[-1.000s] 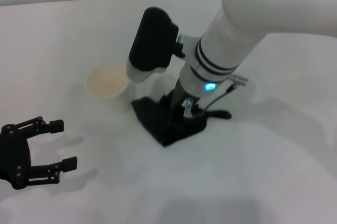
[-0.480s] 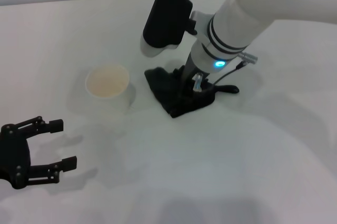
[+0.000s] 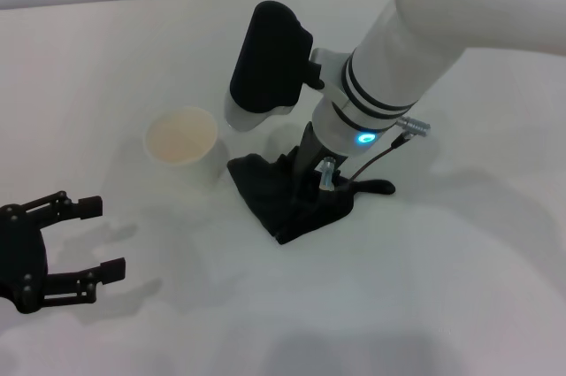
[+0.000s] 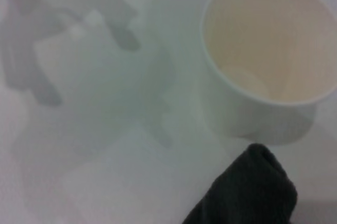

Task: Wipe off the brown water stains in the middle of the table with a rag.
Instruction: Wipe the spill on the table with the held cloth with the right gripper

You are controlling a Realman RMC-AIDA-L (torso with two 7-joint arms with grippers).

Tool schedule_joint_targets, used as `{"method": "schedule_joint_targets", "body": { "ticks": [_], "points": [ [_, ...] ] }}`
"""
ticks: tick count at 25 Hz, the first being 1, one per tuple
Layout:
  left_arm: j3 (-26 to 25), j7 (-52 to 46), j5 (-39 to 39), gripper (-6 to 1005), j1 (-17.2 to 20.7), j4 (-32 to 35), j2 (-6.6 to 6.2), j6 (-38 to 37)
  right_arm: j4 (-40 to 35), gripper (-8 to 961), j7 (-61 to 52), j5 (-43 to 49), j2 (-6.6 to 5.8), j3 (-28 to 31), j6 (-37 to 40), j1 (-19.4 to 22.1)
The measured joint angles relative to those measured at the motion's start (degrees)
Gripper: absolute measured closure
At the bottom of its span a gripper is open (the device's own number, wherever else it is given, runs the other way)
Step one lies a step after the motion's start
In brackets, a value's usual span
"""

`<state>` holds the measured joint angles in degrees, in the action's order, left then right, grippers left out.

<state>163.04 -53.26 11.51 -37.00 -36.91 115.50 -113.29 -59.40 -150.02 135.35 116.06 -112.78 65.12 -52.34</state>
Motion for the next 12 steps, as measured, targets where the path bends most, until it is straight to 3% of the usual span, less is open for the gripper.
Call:
{"method": "schedule_joint_targets", "body": {
  "ticks": [8, 12],
  "points": [
    [0.0, 0.0, 0.0, 104, 0.0, 0.0, -0.12, 0.0, -2.3, 870, 3.0, 1.4, -0.48, 6.6, 5.5, 3.2],
    [0.0, -0.1, 0.0, 104, 0.1, 0.0, -0.25, 0.0, -5.4, 870, 5.2, 5.4, -0.56, 10.9, 9.2, 6.9]
  ]
}}
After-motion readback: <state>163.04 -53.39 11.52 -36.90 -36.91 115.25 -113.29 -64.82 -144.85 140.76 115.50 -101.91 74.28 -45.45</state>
